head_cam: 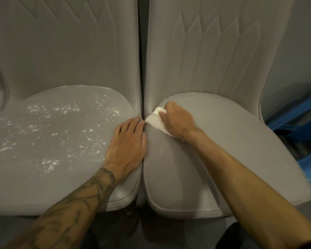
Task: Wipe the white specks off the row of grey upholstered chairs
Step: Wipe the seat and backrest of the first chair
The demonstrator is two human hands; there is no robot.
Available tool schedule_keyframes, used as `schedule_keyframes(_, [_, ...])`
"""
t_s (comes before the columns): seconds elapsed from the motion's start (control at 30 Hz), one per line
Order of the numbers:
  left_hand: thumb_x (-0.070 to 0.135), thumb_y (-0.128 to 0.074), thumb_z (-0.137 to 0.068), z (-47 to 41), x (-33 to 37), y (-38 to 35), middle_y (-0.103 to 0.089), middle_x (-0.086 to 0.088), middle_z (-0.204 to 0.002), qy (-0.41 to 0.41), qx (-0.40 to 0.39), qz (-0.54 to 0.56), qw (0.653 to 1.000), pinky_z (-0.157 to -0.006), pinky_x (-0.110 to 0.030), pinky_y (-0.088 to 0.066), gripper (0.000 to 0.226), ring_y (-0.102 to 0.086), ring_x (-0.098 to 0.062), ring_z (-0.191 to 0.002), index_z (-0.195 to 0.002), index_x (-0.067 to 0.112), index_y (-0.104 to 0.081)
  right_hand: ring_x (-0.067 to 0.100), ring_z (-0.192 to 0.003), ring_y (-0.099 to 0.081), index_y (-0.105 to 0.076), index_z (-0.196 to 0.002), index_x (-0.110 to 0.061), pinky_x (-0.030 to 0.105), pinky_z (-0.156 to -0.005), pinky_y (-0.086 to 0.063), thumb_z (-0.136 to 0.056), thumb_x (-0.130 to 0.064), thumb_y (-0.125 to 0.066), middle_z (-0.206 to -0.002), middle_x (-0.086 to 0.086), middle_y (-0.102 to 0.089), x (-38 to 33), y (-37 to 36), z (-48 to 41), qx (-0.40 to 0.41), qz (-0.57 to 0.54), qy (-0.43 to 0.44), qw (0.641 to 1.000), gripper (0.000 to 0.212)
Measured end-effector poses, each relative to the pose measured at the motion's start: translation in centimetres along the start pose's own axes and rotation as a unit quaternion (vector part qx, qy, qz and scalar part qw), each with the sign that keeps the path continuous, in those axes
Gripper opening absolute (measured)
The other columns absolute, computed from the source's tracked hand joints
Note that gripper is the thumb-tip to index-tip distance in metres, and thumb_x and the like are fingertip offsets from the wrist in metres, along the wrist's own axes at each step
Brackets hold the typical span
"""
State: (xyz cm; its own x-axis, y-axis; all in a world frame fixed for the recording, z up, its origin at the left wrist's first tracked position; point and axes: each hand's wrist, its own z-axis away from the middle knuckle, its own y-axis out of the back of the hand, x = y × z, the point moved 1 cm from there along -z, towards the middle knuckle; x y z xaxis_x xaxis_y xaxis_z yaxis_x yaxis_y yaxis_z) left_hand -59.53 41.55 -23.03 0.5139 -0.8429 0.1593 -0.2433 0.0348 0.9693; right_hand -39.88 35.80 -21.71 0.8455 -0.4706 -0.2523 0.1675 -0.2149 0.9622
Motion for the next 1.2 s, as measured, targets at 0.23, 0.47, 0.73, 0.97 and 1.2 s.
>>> schedule_keyframes(0.23, [0.030,-0.024,-0.102,0.0,-0.1,0.0,-0.053,-0.011,-0.149,-0.005,0.009,0.016,1.000,-0.117,-0.044,-0.038,0.054,-0.050,-0.027,-0.137,-0.142,0.010,-0.054,0.034,-0.105,-0.057,-0.051,-0.118,-0.013,0.042,-0.082,-0.042,-0.105,-0.042,-0.038,-0.121,0.011,-0.057,-0.4,-0.2,-0.2,-0.017,-0.002,0.046,0.999,0.034])
schedule_keyframes(0.47, [0.028,-0.022,-0.100,0.1,-0.3,-0.1,-0.053,-0.014,-0.149,-0.013,0.002,0.008,1.000,-0.115,-0.047,-0.040,0.058,-0.052,-0.030,-0.137,-0.142,0.006,-0.055,0.031,-0.094,-0.056,-0.052,-0.116,-0.016,0.043,-0.079,-0.042,-0.104,-0.043,-0.040,-0.110,0.009,-0.057,-1.0,-0.4,3.5,-0.031,-0.031,0.163,0.986,0.032])
schedule_keyframes(0.73, [0.026,-0.031,-0.097,-0.1,-0.4,-0.3,-0.055,-0.012,-0.148,0.000,0.016,0.025,1.000,-0.117,-0.045,-0.038,0.053,-0.051,-0.028,-0.136,-0.140,0.009,-0.055,0.035,-0.102,-0.057,-0.052,-0.118,-0.011,0.042,-0.082,-0.043,-0.106,-0.036,-0.038,-0.118,0.012,-0.057,-1.5,-0.1,-0.4,-0.010,0.003,0.055,0.998,0.031])
schedule_keyframes(0.97, [0.028,-0.025,-0.098,0.1,-0.3,-0.2,-0.054,-0.014,-0.151,-0.002,0.013,0.023,1.000,-0.118,-0.046,-0.037,0.058,-0.051,-0.030,-0.138,-0.144,0.006,-0.054,0.029,-0.100,-0.056,-0.055,-0.117,-0.016,0.042,-0.084,-0.043,-0.105,-0.040,-0.039,-0.114,0.007,-0.058,-0.7,0.1,2.4,-0.036,-0.020,0.126,0.991,0.031])
schedule_keyframes(1.2, [0.030,-0.023,-0.097,0.2,-0.2,-0.1,-0.050,-0.014,-0.154,-0.013,0.009,0.019,1.000,-0.119,-0.045,-0.035,0.063,-0.048,-0.030,-0.141,-0.148,0.005,-0.050,0.029,-0.097,-0.057,-0.055,-0.116,-0.017,0.039,-0.079,-0.038,-0.104,-0.039,-0.040,-0.111,0.007,-0.059,-1.5,-0.6,4.5,-0.018,-0.031,0.144,0.989,0.029])
